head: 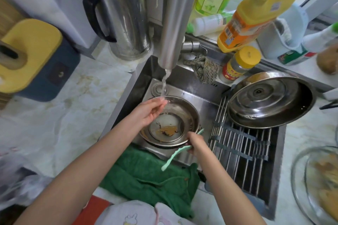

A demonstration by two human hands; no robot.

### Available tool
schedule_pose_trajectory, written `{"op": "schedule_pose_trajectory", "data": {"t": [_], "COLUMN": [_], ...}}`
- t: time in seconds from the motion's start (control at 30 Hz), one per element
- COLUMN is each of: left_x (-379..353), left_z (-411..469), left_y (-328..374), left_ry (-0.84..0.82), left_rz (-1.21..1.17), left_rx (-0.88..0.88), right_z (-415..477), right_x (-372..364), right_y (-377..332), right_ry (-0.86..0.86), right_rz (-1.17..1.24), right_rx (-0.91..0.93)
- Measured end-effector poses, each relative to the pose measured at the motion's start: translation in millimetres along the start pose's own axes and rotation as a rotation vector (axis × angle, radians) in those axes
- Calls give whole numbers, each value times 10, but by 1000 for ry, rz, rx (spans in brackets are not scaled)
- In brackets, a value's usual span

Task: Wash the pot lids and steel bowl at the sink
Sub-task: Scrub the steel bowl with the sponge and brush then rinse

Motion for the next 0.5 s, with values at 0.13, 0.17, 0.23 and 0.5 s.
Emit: {"op": "schedule_pose_trajectory", "data": {"t": [0.13, 0.17, 0.23, 0.5], "left_x": [-103, -91, 21, 488], "left_z": [-13, -19, -45, -213], "left_y": [82, 124, 232, 239], "left_ry": [138, 181, 334, 291], "left_rz": [299, 377, 642, 837], "left_rx": [-79, -136, -316, -253], "right_z": [-81, -109, -168, -598], "right_x": [-30, -34, -15, 225], "right_y": [65, 82, 87, -224], "right_ry": [-25, -20, -12, -89], "right_rz": [90, 100, 107, 228], "right_rx": [1, 11, 53, 287]}}
Point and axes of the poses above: each hand's wrist, its own z-axis towards the middle knuckle, its own x-axis out of the back of the hand, y = z × x, the point moved 3 cm from there along z, towards the middle knuckle, and after that the axes turned 1 degree about x, right-handed, at the moved point
